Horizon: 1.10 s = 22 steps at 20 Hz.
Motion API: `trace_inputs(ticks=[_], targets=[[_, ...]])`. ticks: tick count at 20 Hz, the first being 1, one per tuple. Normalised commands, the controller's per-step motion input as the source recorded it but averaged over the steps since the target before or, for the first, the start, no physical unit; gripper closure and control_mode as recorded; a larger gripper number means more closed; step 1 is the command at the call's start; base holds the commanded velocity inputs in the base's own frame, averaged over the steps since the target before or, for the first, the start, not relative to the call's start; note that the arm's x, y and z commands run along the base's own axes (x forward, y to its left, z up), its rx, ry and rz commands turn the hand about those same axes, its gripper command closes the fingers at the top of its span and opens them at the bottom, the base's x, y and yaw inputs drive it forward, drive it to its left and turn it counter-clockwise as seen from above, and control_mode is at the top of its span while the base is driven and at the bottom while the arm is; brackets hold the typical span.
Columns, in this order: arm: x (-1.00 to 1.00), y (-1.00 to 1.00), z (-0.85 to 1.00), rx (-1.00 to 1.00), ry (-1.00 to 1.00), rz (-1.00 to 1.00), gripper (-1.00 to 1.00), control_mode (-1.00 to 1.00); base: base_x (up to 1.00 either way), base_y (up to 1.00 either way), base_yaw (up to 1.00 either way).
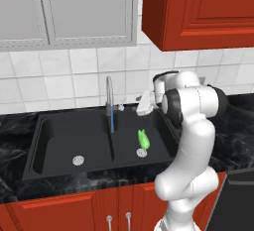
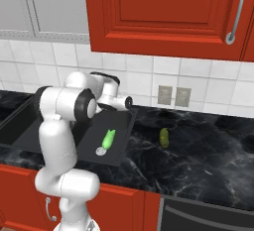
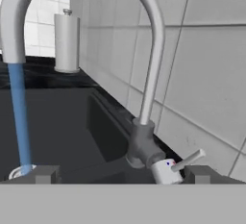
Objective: Turn on the sink faucet. Then move the corn from the counter to the sink. Turn off the sink. Move the vegetable from the sink to the pot next to the stove. Finally move the pot to the rear right burner.
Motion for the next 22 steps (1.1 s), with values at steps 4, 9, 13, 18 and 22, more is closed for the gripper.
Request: trace_inputs(ticks=[4,9,13,18,22], targets=[[0.29,0.00,-0.01,0.00,0.00,0.10,-1.00,-1.00,0.00,0.00,0.00],[0.29,0.03,-0.09,0.00,0.00,0.08,-1.00,-1.00,0.00,0.00,0.00],[0.26,0.07,-0.19,0.00,0.00,0.01,-1.00,-1.00,0.00,0.00,0.00],[0.15,0.01,-0.14,0.00,0.00,0.00,-1.00,-1.00,0.00,0.00,0.00],[0.19,0.04,-0.01,0.00,0.00,0.00,-1.00,-1.00,0.00,0.00,0.00]])
